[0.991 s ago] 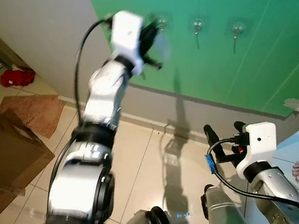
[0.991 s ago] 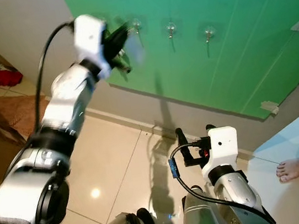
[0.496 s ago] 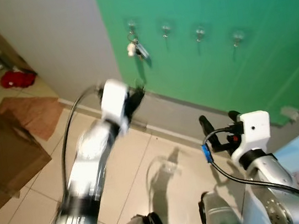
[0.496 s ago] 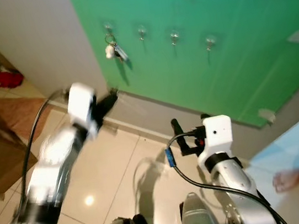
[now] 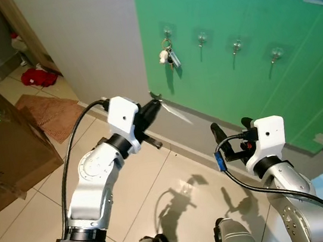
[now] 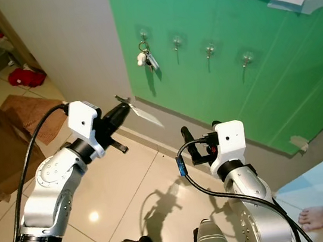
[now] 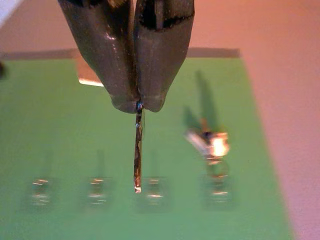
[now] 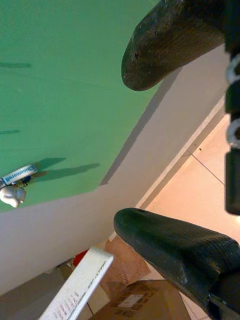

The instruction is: Hang keys on a hook

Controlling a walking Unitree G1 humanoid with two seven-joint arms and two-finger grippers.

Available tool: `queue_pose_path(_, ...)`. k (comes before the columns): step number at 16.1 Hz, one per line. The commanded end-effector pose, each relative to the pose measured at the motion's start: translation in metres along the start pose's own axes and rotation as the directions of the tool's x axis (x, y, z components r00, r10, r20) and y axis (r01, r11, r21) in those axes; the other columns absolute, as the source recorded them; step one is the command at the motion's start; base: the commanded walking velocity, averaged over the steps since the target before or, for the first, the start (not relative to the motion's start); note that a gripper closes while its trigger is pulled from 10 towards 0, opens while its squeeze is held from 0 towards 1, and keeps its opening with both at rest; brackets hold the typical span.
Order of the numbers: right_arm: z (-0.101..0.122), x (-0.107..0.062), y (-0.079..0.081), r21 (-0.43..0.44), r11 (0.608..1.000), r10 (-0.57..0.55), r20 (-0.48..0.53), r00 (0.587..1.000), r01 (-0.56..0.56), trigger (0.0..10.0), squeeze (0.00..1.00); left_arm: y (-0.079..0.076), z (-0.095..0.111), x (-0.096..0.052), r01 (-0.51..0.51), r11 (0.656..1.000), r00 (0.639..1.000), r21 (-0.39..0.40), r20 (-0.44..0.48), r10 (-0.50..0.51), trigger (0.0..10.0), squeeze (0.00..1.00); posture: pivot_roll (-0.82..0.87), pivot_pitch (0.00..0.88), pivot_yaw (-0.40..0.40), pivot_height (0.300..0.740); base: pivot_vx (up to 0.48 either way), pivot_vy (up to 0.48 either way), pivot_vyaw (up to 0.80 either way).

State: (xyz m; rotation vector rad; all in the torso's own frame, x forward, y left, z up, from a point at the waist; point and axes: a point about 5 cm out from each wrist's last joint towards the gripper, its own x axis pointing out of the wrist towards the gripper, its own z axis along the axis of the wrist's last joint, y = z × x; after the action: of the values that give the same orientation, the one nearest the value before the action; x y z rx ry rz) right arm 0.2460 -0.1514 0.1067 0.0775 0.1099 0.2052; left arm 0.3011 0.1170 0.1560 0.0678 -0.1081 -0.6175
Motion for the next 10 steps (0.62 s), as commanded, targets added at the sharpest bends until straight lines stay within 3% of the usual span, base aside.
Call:
queue_pose_path(1,-0.002,0.000,0.002,0.009,1.000,0.014,-0.007,1.000,-0.014,10.0,0.00,0.012,0.004,-0.001,-0.060,0.998,0.998,-0.001,0.001,0.060,0.0,0.00,-0.22,0.143,0.050,0.740,0.000,0.000,0.00)
queue_pose_path(5,-0.004,-0.002,0.001,0.014,1.000,0.009,-0.009,1.000,-0.009,10.0,0.00,0.031,0.016,0.003,-0.162,0.985,0.987,0.053,0.025,0.161,0.0,0.00,-0.23,0.149,0.051,0.740,0.000,0.000,0.00)
queue_pose_path(6,-0.004,-0.002,0.001,0.016,1.000,0.004,-0.007,1.000,-0.004,10.0,0.00,0.043,0.025,0.008,-0.213,0.970,0.977,0.120,0.046,0.209,0.0,0.00,-0.24,0.151,0.056,0.740,0.000,0.000,0.00)
queue_pose_path(10,-0.005,-0.004,0.003,0.023,1.000,0.000,-0.006,1.000,0.000,10.0,0.00,0.060,0.032,0.019,-0.255,0.954,0.967,0.155,0.044,0.252,0.0,0.00,-0.26,0.159,0.065,0.740,0.000,0.000,0.00)
